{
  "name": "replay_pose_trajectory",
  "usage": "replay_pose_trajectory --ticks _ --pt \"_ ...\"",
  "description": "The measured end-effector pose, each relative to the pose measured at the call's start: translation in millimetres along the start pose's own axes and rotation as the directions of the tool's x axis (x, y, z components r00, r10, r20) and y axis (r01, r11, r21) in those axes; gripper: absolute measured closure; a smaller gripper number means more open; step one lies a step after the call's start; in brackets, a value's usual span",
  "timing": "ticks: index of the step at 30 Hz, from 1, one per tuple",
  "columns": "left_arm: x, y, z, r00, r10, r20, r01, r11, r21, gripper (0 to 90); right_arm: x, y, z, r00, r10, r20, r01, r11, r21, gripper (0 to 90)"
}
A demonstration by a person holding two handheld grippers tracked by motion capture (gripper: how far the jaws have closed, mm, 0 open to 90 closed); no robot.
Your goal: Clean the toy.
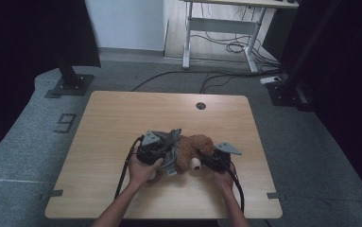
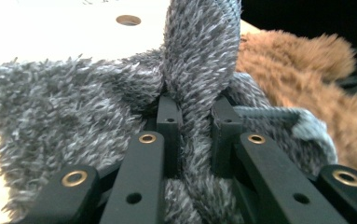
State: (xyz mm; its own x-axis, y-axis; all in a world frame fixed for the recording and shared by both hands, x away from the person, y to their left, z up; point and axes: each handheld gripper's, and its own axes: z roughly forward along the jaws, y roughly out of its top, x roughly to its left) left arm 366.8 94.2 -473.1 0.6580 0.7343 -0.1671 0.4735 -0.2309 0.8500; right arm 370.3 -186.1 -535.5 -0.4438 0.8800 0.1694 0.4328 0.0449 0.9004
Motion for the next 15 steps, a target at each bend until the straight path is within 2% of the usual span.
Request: replay_pose_trajectory --ticks 2,4,7,10,11,15 --pt "-6.8 9.4 -5.0 0.9997 0.023 -0.005 -0.023 0.9995 0.023 76.7 3.7 -3.9 -5.5 0.9998 -0.019 0.003 0.019 1.0 -0.005 46.4" --pt "-16.1 20.8 -8.2 0.9983 0.056 -0.012 -0.056 0.9981 0.024 76.7 5.8 -7.2 -11.1 0.9997 -0.026 -0.001 0.026 1.0 -0.01 46.5" --pt "-30.1 36.9 -5.1 0.9961 0.088 0.005 -0.088 0.9959 0.022 76.7 7.3 -12.1 -19.5 0.9989 -0.043 -0.017 0.043 0.999 -0.015 46.4" --pt "-43.5 46.5 9.3 0.9951 0.096 0.023 -0.097 0.9946 0.039 76.3 7.6 -15.2 -26.5 0.9978 -0.054 -0.037 0.054 0.999 -0.009 45.5" --pt "-48.3 47.6 18.2 0.9952 0.093 0.031 -0.094 0.9939 0.057 76.2 7.6 -15.5 -28.6 0.9975 -0.056 -0.043 0.055 0.998 -0.005 45.3" --pt "-56.7 37.8 41.0 0.9947 0.094 0.042 -0.099 0.9871 0.125 75.9 6.2 -17.4 -34.6 0.9959 -0.057 -0.07 0.057 0.998 0.006 44.6"
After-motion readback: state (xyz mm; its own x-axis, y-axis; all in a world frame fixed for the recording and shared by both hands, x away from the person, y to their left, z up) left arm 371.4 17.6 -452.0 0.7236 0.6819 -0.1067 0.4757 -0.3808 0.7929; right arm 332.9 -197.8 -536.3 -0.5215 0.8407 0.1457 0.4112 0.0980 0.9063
